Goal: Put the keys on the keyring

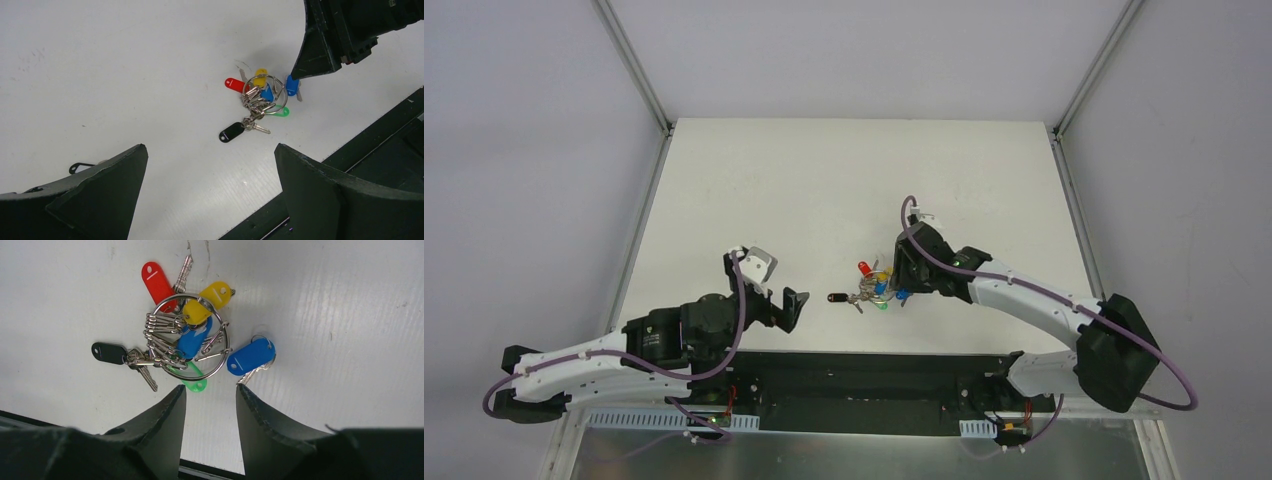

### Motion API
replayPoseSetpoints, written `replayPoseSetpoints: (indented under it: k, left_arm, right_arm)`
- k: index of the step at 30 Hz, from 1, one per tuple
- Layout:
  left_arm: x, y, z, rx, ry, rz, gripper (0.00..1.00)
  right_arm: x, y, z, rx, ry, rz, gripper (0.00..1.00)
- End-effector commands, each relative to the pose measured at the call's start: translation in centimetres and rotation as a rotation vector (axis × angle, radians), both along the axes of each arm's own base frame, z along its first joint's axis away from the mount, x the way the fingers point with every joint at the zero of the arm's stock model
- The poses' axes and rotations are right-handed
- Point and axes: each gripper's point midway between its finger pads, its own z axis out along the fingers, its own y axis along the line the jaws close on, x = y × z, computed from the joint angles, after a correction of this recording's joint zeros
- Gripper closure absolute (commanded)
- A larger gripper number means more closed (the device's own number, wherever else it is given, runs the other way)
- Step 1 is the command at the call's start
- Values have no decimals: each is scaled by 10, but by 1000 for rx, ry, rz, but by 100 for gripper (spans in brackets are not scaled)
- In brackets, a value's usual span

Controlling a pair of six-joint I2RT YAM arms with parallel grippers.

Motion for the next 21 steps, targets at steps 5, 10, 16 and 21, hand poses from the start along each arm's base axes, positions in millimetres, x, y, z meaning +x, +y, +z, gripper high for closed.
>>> replayPoseSetpoints:
  k: [5, 10, 16, 21]
  left_arm:
    - [2, 3, 18, -57, -32, 13, 0]
    - [0, 4, 19, -67, -27, 0, 0]
    - [-7, 10, 25, -120, -1, -18, 0]
    - [-10, 21, 25, -141, 25, -3, 0]
  right_arm:
    - [6, 35, 8, -6, 8, 171, 60]
    - [5, 52, 4, -51, -24, 316, 59]
    - [8, 67, 7, -41, -132, 520, 55]
    - [12, 77, 7, -57, -181, 650, 55]
